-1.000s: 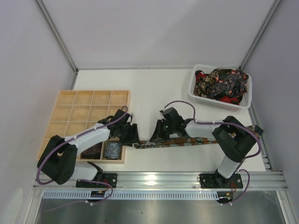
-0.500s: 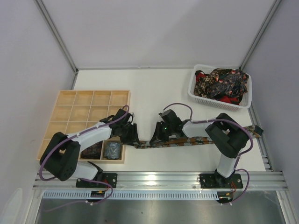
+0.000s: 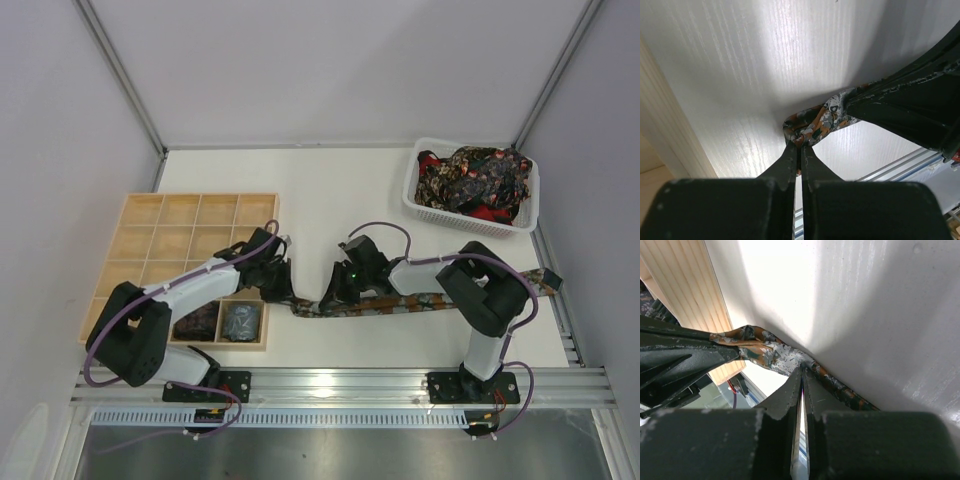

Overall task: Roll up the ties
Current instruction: Roll the tie

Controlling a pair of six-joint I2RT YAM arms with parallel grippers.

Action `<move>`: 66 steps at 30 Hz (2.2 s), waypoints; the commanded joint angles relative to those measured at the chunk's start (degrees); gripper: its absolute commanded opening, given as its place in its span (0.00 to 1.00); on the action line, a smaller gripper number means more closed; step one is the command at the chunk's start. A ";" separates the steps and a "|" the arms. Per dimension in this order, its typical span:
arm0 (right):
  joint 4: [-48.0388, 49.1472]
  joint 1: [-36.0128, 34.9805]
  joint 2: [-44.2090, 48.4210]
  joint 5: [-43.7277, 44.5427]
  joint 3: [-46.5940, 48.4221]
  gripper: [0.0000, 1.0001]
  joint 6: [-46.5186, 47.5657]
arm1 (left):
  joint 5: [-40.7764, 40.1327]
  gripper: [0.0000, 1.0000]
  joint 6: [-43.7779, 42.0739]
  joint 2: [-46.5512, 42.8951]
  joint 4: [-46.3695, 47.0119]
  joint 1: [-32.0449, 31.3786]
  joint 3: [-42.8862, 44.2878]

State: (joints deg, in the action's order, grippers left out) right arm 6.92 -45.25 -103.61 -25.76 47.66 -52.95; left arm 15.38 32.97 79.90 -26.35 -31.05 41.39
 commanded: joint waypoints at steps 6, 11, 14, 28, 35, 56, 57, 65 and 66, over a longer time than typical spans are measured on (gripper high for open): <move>1.87 -0.71 -2.38 -1.13 -0.64 0.07 -0.49 | 4.40 0.00 4.29 -1.42 1.38 -4.63 5.02; 3.53 -0.71 -2.73 -3.15 -0.90 0.07 -1.01 | 4.75 0.01 7.01 0.78 3.14 -7.88 7.74; 4.68 -0.71 -3.35 -4.47 -1.16 0.07 -1.54 | 4.57 0.00 7.63 2.01 4.11 -8.68 8.45; 11.20 0.34 1.39 -9.23 -4.68 0.07 -5.25 | -0.60 0.01 10.10 2.28 5.17 -10.79 8.09; -2.24 2.01 6.84 -5.88 -3.01 0.07 0.21 | -0.88 0.00 10.36 3.51 5.25 -12.10 8.18; -9.56 4.39 -2.82 -5.26 8.85 0.08 7.33 | -4.74 0.01 9.39 -4.13 3.49 -13.07 3.18; -8.60 4.21 -3.78 -5.27 8.85 0.09 6.99 | -4.83 0.01 9.39 -4.05 3.41 -13.07 3.26; -6.75 -0.09 -4.94 -8.52 7.28 0.08 4.79 | -5.88 0.00 8.69 -3.78 4.11 -13.07 3.61; -4.83 -0.44 -4.58 -8.61 6.92 0.08 4.35 | -5.71 0.00 8.69 -3.87 4.11 -13.07 3.61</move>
State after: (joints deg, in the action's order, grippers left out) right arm -0.27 -43.68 -109.19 -32.56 55.20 -47.94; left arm 10.61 42.41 77.73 -23.99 -43.77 44.84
